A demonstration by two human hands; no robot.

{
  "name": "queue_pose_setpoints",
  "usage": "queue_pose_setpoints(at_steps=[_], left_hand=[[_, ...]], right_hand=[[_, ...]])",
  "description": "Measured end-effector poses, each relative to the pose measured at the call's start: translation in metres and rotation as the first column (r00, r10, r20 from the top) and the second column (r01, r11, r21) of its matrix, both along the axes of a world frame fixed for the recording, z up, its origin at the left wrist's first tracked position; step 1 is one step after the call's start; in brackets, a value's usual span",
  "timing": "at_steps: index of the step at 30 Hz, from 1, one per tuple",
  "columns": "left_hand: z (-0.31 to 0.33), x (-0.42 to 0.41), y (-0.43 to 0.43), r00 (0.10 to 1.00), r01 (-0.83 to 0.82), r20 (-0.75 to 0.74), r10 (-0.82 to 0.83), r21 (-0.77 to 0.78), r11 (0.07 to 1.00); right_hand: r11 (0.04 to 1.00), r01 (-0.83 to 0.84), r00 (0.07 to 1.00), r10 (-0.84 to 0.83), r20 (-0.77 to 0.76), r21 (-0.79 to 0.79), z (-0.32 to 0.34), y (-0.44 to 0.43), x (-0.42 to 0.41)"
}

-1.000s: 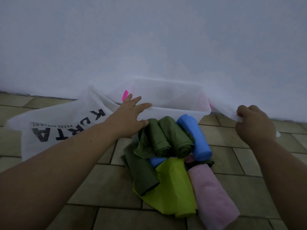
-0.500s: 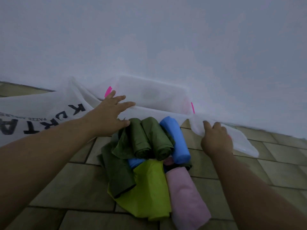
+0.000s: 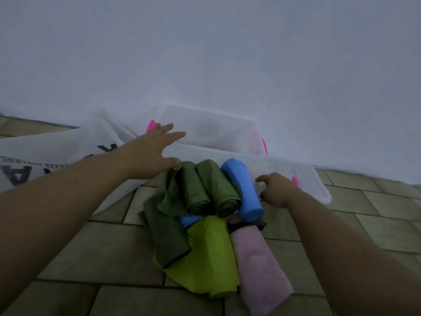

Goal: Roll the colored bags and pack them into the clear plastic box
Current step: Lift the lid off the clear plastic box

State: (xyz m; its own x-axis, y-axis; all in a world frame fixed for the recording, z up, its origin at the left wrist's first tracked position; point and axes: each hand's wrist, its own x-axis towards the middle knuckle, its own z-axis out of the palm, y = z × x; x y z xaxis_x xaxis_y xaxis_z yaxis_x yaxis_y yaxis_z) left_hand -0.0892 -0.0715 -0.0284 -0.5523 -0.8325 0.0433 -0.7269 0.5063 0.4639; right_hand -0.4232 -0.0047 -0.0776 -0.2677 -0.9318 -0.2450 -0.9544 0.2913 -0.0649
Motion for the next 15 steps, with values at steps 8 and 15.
queue_pose_setpoints(at_steps=[8,15], left_hand=[[0.041,0.029,0.094,0.873,0.108,0.448,-0.192,0.206,0.973],[-0.046,0.046,0.168,0.765,-0.048,0.627,-0.15,0.287,0.957]], right_hand=[[0.977,0.079,0.979,-0.113,0.168,0.197,0.071,0.081,0.037],[0.983,0.08,0.984,-0.104,0.143,0.164,0.021,0.154,0.107]])
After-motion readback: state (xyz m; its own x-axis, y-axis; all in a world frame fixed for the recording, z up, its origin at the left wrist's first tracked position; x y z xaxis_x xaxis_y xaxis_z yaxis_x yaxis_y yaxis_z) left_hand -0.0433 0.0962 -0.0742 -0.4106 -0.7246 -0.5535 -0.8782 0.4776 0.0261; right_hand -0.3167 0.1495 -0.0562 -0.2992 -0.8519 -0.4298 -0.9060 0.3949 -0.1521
